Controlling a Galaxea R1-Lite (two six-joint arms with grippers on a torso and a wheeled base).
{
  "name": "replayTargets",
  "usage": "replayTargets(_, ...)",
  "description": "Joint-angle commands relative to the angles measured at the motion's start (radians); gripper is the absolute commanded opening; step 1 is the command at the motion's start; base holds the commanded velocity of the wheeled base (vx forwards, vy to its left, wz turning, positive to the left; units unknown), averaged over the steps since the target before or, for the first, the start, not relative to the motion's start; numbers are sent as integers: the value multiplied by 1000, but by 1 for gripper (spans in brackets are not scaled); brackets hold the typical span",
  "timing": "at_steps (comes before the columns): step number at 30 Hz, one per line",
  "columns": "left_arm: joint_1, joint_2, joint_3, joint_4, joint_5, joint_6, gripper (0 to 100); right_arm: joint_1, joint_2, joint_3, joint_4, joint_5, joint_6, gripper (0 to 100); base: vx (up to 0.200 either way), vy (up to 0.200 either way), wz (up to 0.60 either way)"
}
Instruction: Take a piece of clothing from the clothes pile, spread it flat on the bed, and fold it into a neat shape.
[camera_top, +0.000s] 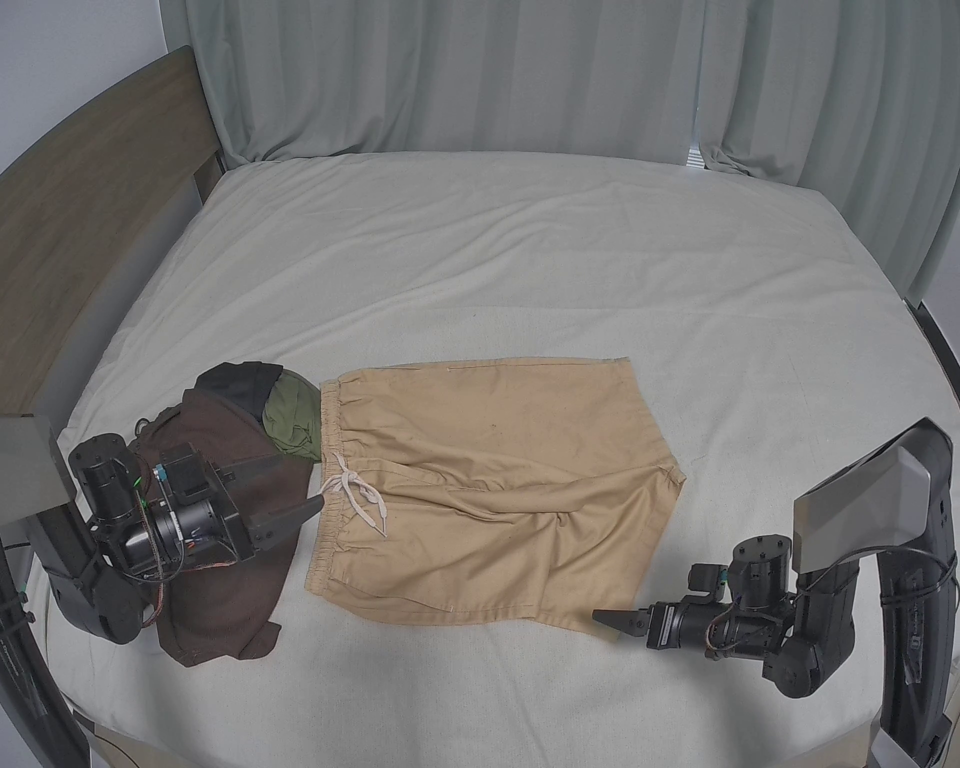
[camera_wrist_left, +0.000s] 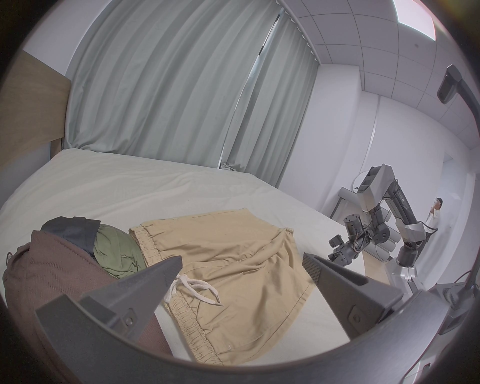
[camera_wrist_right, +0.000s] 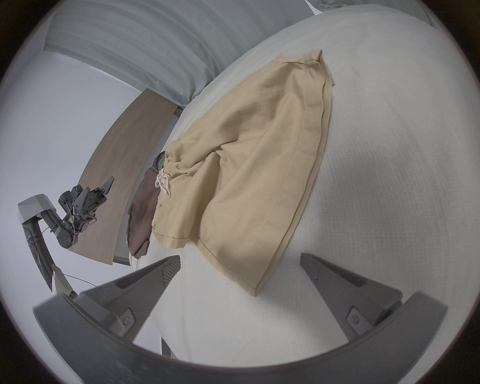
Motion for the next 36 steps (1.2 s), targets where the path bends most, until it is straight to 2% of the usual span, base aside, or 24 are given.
replayTargets(1, 1, 2, 0, -1, 0, 0, 100, 16, 34, -16, 0, 0, 19, 100, 0, 0, 0)
replayTargets(9, 1, 5, 0, -1, 1, -1, 100, 45, 40, -35, -2, 0, 69, 100, 0, 0, 0)
replayTargets(18, 1, 8, -1, -1, 0, 0, 100, 48, 40, -47, -2, -1, 74, 100, 0, 0, 0)
replayTargets(19, -1, 8, -1, -1, 0, 0, 100, 48, 40, -47, -2, -1, 74, 0, 0, 0, 0)
replayTargets(32, -1, 9, 0, -1, 0, 0, 100, 37, 40, -41, -2, -7, 71, 0, 0, 0, 0)
replayTargets(36, -1, 15, 0, -1, 1, 2, 100, 33, 26, -26, 0, -27, 69, 0, 0, 0, 0)
